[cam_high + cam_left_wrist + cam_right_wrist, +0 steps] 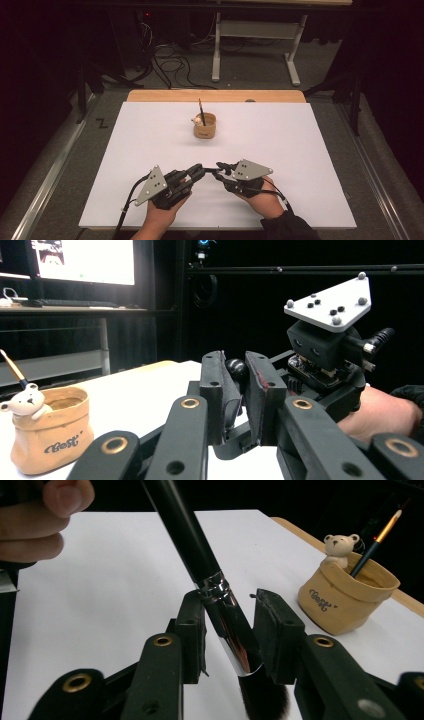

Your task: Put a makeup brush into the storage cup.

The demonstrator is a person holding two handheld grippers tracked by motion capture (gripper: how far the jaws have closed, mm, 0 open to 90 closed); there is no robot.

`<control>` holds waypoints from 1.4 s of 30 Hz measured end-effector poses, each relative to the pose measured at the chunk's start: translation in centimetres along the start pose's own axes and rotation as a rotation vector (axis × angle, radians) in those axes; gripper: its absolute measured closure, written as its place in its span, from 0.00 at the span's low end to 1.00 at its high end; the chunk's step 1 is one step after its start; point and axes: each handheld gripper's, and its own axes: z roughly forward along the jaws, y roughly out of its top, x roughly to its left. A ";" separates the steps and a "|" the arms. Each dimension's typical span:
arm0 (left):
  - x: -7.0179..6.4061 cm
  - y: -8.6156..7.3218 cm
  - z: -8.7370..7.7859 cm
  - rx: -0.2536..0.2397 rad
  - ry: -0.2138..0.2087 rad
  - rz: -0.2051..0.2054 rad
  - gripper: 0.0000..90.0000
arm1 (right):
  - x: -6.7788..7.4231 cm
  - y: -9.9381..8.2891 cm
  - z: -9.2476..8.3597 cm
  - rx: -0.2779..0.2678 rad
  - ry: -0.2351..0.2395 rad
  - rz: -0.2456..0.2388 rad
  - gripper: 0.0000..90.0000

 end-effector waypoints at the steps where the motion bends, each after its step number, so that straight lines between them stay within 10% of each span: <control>1: 0.1 0.0 0.0 -0.001 -0.003 -0.002 0.88 | 0.0 0.0 0.0 0.001 0.004 -0.004 0.75; 18: 1.1 0.3 0.2 0.034 -0.002 -0.030 0.84 | 1.0 0.0 0.2 0.031 0.081 -0.077 0.87; 28: 1.6 0.4 0.3 0.088 0.004 -0.024 0.53 | 0.3 -0.1 -0.1 0.048 0.104 -0.026 0.87; 42: 3.7 0.4 -0.3 0.234 -0.063 -0.004 0.42 | -2.0 -0.4 -0.8 0.180 0.245 0.037 0.87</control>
